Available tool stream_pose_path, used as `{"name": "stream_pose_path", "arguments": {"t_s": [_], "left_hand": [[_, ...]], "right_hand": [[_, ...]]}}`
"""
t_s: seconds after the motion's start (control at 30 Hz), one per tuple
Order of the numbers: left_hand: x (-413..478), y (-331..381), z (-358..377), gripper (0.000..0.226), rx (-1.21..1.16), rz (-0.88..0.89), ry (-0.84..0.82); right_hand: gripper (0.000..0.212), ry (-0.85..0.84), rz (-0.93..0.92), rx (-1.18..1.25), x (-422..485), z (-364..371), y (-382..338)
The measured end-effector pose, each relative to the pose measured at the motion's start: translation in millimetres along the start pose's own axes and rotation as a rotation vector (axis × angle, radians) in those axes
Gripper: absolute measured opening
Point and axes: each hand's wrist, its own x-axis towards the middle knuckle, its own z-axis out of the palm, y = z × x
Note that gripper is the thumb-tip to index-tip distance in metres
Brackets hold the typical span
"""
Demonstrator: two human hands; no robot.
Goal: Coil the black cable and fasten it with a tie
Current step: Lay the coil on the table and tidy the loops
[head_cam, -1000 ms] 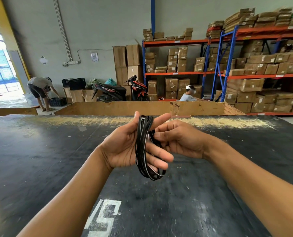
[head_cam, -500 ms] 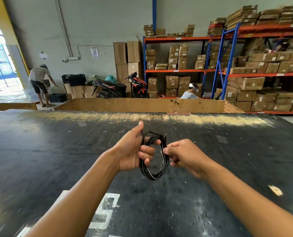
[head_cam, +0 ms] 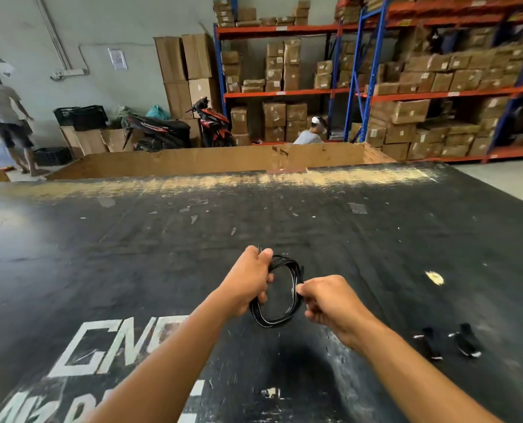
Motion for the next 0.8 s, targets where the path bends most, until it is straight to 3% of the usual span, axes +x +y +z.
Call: {"name": "stream_pose_path", "arguments": {"t_s": [0.13,0.27,0.37,0.5,0.6,0.67,0.8], "left_hand": [[-4,-15,16,0.031,0.135,0.031,0.004],[-8,-19,29,0.025,0.052,-0.159,-0.156],[-9,-21,34,0.025,0.152,-0.075,-0.23],[-11,-25,45,0.007,0.311,0.107,-0.152],[-8,-25,48,0.015,0.429,0.173,-0.075],[-7,-22,50,0.017,0.463,0.156,-0.021],[-6,-17,53,0.028,0.292,0.007,0.0]], "right_hand": [[0.016,0.086,0.109,0.094,-16,-2,24],[0.022,0.167,0.208,0.186,-29,-9,44],[0.028,0.195,0.23,0.225,-34,-14,50],[0.032,0.212,0.216,0.275,-35,-21,54],[0.029,0.199,0.212,0.313,-32,-23,56],[0.026,0.193,0.203,0.316,-28,-25,56],[0.026,0.169,0.147,0.272,-25,-29,56]]}}
